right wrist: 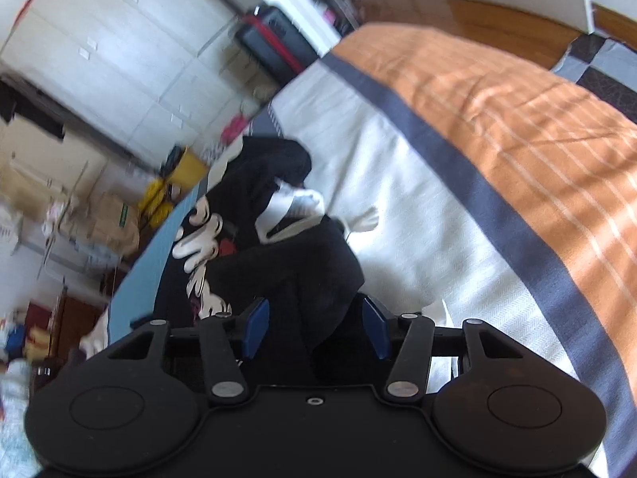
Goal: Fold clothes
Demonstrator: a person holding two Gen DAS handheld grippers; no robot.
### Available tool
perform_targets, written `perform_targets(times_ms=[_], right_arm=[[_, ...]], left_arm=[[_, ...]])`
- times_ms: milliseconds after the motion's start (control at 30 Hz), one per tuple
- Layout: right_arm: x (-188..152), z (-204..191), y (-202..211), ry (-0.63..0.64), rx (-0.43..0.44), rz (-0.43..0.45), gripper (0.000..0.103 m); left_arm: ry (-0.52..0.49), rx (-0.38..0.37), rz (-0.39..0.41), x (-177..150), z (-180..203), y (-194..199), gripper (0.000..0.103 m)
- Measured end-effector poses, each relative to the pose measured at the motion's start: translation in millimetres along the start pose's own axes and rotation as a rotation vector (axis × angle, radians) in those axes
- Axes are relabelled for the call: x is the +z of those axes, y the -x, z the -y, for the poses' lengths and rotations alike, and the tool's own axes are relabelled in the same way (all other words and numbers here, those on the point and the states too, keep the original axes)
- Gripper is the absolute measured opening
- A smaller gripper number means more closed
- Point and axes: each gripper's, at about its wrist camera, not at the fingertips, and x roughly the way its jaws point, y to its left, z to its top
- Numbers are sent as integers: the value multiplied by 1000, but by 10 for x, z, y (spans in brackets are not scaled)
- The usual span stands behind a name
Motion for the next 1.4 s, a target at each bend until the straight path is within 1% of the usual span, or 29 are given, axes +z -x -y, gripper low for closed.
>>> perform_targets(times_ms=[67,100,133,233,300,367,467,500,533,567,600,633,667,767,833,900,967,1033,1067,1100,1167,1233,1267,1300,1333,1367,1400], right_arm=[[179,-67,-38,119,2,-107,60],[264,-99,-52,188,-3,-157,64],[322,-114,-59,254,-30,-197,68],[384,-59,-105,404,-138,-302,68],[351,15,-135,491,-164,-353,68],[331,94,-182,506,-117,-379,68],[343,267,-338,372,-65,-411,68],[329,294,-406,354,-58,-420,68],[312,317,-473,340,-50,-429,65],[272,315,-537,357,-38,-434,59],[244,313,-598,363,-16,-461,21],[252,330,-607,337,13,-469,7],[285,329,-528,310,21,-420,7],[428,312,-61,317,27,-197,7],[436,278,346,329,62,-99,7],[358,260,762,360,88,-22,7],[247,284,1117,370,93,37,7],[158,353,1307,369,82,51,7],[129,391,1318,365,72,38,7],[122,423,1262,361,58,5,7],[155,465,1022,355,5,-58,7],[271,448,607,358,-30,-123,7],[342,427,389,359,-44,-151,7],[438,374,162,364,-65,-165,7],[551,294,-40,372,-93,-160,7],[707,175,-206,375,-95,-143,7],[888,-18,-310,408,-82,-111,7]], left_arm=[[20,-15,-16,-27,-50,-38,3],[22,-16,-14,-35,-57,-39,3],[23,-17,-10,-36,-51,-33,3],[22,-21,5,-1,-37,-34,3],[22,-23,13,24,-22,-28,3],[28,-22,10,45,-21,-54,3],[29,-12,-8,45,-12,-96,3],[31,-10,-17,39,-12,-109,3],[35,-9,-25,35,-15,-121,3],[40,-11,-33,31,-20,-131,3],[44,-14,-37,32,-25,-138,3],[44,-17,-37,36,-27,-142,3],[44,-20,-38,43,-27,-146,3],[52,-56,-40,72,-1,-136,3],[29,-69,-26,84,69,-94,3],[-9,-77,-8,95,148,-39,3],[-24,-105,0,110,196,-6,3],[-30,-136,-11,132,215,-54,3],[-37,-151,-27,147,225,-118,3],[-50,-163,-57,172,236,-231,3],[-66,-190,-140,266,255,-539,3],[-83,-241,-214,433,265,-940,3],[-106,-247,-238,557,279,-1148,3],[-154,-224,-239,747,305,-1368,3],[-204,-180,-225,972,332,-1561,3],[-255,-103,-186,1255,359,-1708,3],[-272,-43,-130,1574,358,-1783,3]])
